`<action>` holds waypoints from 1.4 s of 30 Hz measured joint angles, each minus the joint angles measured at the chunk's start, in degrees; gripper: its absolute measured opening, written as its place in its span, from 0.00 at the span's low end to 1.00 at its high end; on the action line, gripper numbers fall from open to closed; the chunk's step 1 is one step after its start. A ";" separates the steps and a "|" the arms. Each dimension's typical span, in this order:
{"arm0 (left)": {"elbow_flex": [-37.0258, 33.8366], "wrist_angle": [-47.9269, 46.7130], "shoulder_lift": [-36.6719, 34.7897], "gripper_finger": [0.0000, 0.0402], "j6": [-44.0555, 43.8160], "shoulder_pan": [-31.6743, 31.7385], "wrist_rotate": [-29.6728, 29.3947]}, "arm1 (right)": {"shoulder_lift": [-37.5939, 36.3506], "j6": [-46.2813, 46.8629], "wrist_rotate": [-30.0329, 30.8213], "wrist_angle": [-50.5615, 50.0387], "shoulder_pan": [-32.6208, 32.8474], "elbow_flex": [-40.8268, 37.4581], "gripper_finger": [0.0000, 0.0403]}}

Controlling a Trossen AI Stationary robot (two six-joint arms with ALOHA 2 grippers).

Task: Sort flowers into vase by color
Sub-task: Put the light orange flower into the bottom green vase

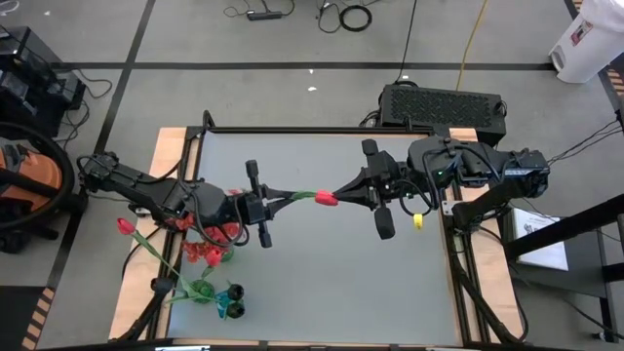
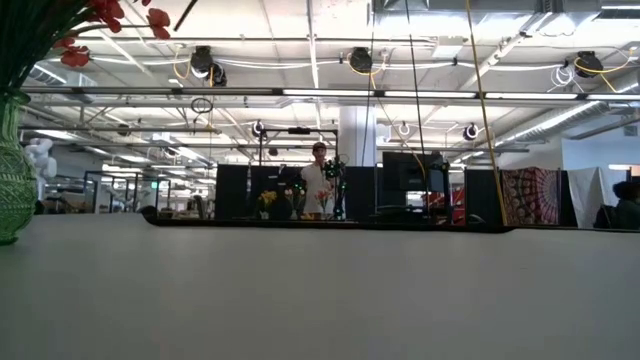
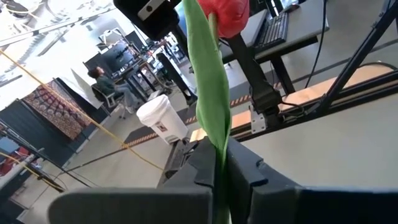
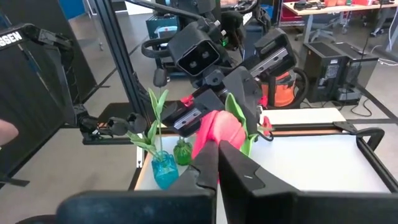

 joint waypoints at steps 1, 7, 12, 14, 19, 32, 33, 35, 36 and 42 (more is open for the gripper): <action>0.00 -0.13 0.01 0.04 0.00 0.00 0.00 | 0.00 -0.12 0.00 -0.04 0.00 0.00 0.00; 0.00 -0.86 0.01 0.03 0.06 -0.01 -0.04 | 0.00 -2.02 0.04 -0.42 0.00 0.00 0.07; 0.00 -1.28 -0.01 0.03 2.22 -0.07 -3.28 | -0.35 -2.48 0.08 -2.10 0.00 0.00 0.20; 0.00 -2.16 0.01 0.03 3.06 -0.07 -4.91 | -0.84 -2.03 0.26 -2.40 -0.02 0.00 0.25; 0.00 -3.37 0.01 0.03 3.23 -0.07 -7.96 | -3.13 -1.65 1.60 -3.76 0.10 0.02 0.33; 4.30 -0.16 -0.53 0.03 9.53 -0.36 -11.30 | -6.89 2.44 19.26 -20.48 4.54 0.02 0.36; 5.10 -0.10 -0.80 0.03 9.53 -0.66 -11.85 | -6.67 3.11 20.26 -21.50 4.95 -0.05 0.36; 6.30 -0.21 -1.80 0.03 9.52 -1.59 -13.33 | -6.47 3.94 22.01 -22.36 5.69 -1.09 0.36; 6.87 -0.29 -2.38 0.03 9.53 -2.09 -14.00 | -6.38 4.41 22.46 -22.78 6.14 -1.81 0.36; 7.96 -0.31 -8.12 0.03 10.62 -6.57 -20.72 | -6.33 4.77 22.81 -22.90 7.60 -6.49 0.36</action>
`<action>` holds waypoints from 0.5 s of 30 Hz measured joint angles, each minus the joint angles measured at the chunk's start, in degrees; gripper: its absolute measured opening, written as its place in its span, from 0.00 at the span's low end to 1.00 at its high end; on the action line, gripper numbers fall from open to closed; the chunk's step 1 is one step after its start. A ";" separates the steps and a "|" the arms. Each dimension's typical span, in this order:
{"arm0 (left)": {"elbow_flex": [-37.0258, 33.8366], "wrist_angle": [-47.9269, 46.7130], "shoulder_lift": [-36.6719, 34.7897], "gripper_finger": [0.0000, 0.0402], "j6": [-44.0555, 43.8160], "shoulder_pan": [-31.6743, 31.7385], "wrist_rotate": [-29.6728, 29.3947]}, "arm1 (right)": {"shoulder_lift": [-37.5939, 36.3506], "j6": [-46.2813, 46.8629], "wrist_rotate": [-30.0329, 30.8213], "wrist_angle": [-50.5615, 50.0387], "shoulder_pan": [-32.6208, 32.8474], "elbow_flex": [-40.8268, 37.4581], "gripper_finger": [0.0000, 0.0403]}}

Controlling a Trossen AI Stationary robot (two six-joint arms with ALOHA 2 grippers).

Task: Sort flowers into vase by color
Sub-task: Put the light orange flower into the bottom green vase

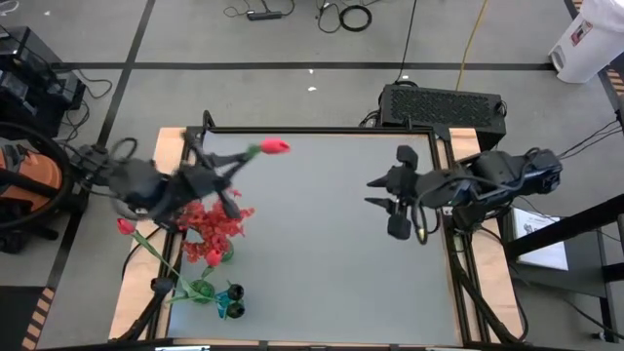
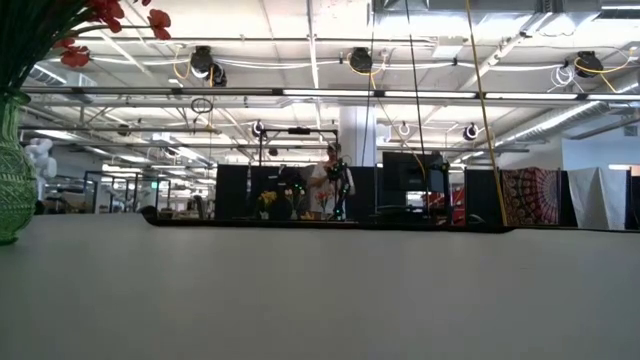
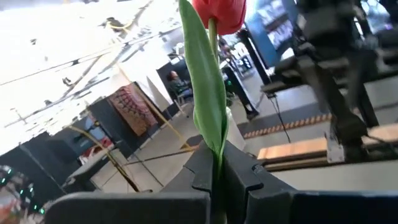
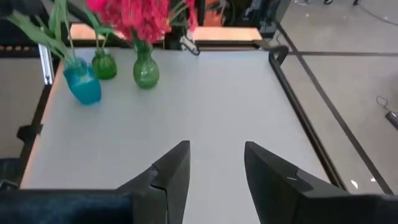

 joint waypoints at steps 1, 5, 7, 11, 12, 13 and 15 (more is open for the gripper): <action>0.00 -0.02 -1.10 0.03 -0.02 -1.01 -1.26 | 0.00 0.13 0.00 0.09 0.17 -0.70 0.36; 0.00 0.12 -5.40 0.03 -0.04 -5.56 -5.26 | 0.00 1.44 0.10 0.24 0.31 -3.34 0.36; 0.00 0.17 -7.29 0.03 -0.02 -7.98 -6.98 | -0.01 2.08 0.16 -0.18 0.29 -4.10 0.36; 0.00 0.17 -10.53 0.04 -0.07 -12.98 -12.70 | -0.03 3.35 0.19 -0.31 0.27 -5.27 0.36; 0.00 0.17 -11.10 0.04 -0.07 -14.36 -14.87 | -0.03 3.68 0.19 -0.29 0.27 -5.54 0.36; 0.00 0.12 -11.59 0.04 -0.07 -15.80 -17.09 | -0.03 4.10 0.18 -0.27 0.27 -5.77 0.36; 0.00 -0.48 -12.34 0.03 -0.07 -18.67 -20.96 | -0.03 4.52 0.25 -0.34 0.27 -6.29 0.36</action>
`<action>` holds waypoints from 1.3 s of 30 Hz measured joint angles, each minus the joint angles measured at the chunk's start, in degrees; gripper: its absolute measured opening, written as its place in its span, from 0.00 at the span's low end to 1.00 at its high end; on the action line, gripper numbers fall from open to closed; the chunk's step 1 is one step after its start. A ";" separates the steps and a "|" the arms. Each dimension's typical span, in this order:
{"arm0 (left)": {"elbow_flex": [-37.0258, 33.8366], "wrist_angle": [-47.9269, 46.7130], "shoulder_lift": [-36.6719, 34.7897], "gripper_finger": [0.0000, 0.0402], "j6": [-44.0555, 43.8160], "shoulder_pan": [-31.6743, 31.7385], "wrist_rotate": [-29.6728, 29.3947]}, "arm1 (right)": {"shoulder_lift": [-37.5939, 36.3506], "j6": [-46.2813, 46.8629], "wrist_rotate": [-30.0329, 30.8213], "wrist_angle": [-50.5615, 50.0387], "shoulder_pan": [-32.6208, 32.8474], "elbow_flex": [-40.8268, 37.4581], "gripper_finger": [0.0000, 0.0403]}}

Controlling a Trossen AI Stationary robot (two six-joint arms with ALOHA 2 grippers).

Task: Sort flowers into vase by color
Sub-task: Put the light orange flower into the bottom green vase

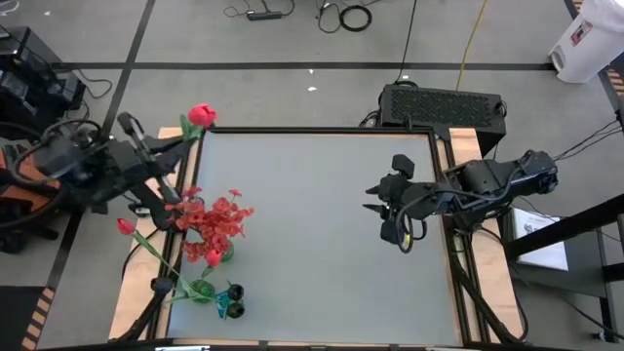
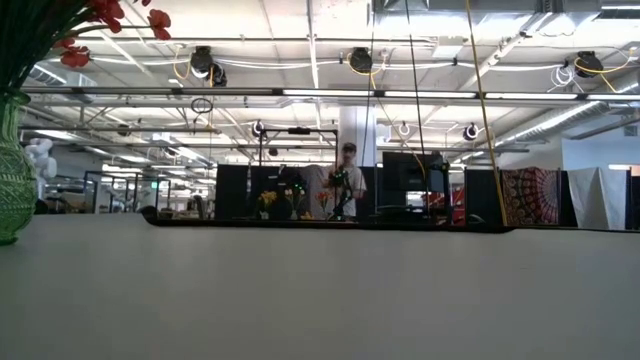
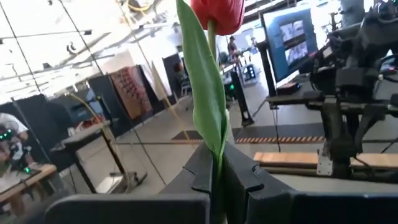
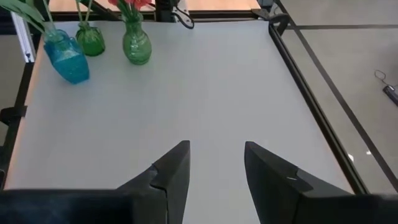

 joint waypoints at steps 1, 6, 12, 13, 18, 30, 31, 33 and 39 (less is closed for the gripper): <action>0.00 -0.49 -0.24 0.03 -0.02 -1.54 -1.48 | 0.00 0.19 0.25 0.04 0.00 -0.19 0.36; 0.00 -2.34 -0.34 0.03 -0.40 -9.74 -10.10 | 0.00 1.81 2.54 -0.11 0.02 -1.36 0.36; -0.02 -2.15 -0.17 0.03 -6.17 -20.19 -13.51 | 0.00 4.09 3.09 -0.63 0.00 -1.41 0.36; -0.02 -2.50 -0.21 0.03 -7.75 -21.60 -13.54 | 0.00 4.44 3.11 -0.63 0.00 -1.41 0.36; -0.02 -2.82 0.66 0.03 -13.49 -27.56 -13.75 | 0.00 5.79 2.90 -0.88 0.00 -1.41 0.36; -0.09 -6.75 7.43 0.03 -24.79 -38.18 -13.68 | 0.00 5.81 2.82 -0.93 0.00 -1.41 0.36; -0.09 -7.85 8.22 0.03 -26.50 -38.38 -13.66 | 0.00 5.81 2.82 -0.91 0.00 -1.41 0.36; -0.09 -9.31 9.69 0.03 -29.74 -38.50 -13.54 | 0.00 5.81 2.82 -0.89 0.00 -1.41 0.36; -0.09 -10.02 14.61 0.03 -35.64 -38.48 -13.56 | 0.00 5.79 2.80 -0.92 0.01 -1.41 0.36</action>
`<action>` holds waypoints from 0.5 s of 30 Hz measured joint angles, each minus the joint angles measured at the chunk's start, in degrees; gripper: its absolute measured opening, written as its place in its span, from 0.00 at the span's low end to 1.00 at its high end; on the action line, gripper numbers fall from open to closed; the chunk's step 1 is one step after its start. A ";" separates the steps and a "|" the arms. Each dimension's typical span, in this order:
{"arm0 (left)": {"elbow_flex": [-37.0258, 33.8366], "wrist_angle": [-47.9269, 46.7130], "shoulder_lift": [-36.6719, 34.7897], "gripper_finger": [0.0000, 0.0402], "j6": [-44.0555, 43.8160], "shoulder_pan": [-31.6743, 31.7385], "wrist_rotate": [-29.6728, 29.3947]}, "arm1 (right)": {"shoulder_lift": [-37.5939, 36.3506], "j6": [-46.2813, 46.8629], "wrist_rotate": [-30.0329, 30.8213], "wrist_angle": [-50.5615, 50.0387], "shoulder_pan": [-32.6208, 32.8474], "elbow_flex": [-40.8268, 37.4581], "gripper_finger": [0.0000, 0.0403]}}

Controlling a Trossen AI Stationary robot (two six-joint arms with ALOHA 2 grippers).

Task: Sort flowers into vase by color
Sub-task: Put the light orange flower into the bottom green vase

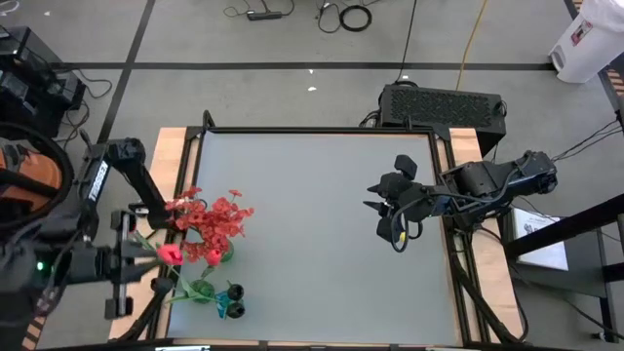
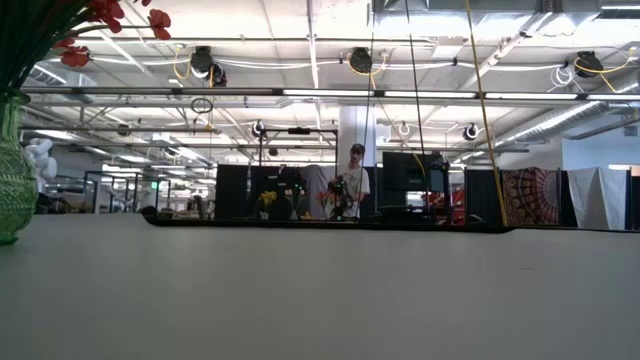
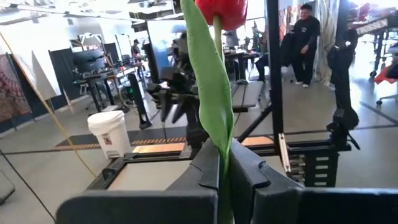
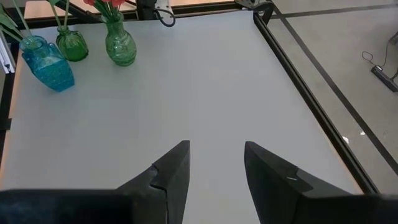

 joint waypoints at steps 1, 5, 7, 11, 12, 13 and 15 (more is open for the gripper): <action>0.00 -0.02 0.79 0.03 -0.63 -0.02 0.02 | 0.00 0.00 0.00 -0.11 -0.01 0.00 0.36; 0.00 0.03 3.82 0.03 -4.09 0.00 -0.01 | 0.00 -0.36 0.00 -0.56 0.01 0.00 0.36; 0.00 -0.57 5.29 0.03 -5.83 0.00 0.00 | 0.00 -0.64 0.00 -0.56 -0.01 0.00 0.36; 0.02 -4.00 7.52 0.03 -12.01 1.57 -0.11 | 0.06 -0.83 0.00 -0.56 0.00 0.00 0.36; 0.02 -5.64 8.13 0.03 -14.27 2.18 -0.08 | 0.28 -1.01 0.04 -0.55 -0.01 0.01 0.36; 0.00 -7.54 8.65 0.03 -16.76 2.83 0.01 | 0.46 -1.33 0.05 -0.56 0.00 0.02 0.36; -0.03 -11.44 8.86 0.03 -22.22 4.18 0.15 | 0.98 -1.68 -0.11 -0.65 -0.01 0.02 0.36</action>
